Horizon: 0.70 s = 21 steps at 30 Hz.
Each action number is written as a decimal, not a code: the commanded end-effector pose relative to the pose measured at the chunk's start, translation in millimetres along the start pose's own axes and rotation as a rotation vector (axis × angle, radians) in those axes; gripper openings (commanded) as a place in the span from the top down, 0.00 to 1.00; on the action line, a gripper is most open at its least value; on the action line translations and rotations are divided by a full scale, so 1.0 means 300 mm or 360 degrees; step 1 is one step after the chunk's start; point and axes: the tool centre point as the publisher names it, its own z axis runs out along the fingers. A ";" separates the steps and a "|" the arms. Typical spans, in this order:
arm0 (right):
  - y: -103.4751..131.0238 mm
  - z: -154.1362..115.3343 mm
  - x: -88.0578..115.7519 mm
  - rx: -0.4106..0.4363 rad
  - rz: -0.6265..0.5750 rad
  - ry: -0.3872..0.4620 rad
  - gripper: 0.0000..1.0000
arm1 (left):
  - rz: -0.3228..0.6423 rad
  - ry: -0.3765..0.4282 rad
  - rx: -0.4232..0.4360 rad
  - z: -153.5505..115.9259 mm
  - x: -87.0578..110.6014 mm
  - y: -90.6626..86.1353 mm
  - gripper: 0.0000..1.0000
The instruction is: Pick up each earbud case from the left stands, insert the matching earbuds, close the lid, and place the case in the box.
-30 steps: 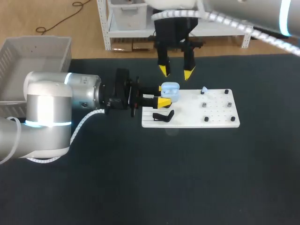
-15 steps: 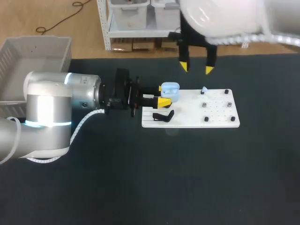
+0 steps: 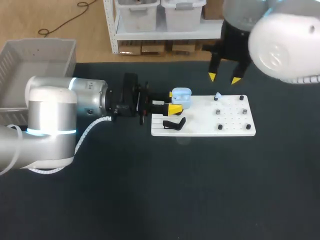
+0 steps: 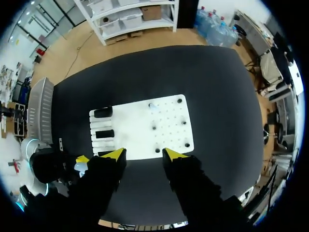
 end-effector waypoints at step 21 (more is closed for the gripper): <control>-0.090 0.323 -0.130 0.0027 -0.0170 -0.0016 0.40 | 0.0000 0.0001 -0.0004 0.000 -0.001 -0.002 1.00</control>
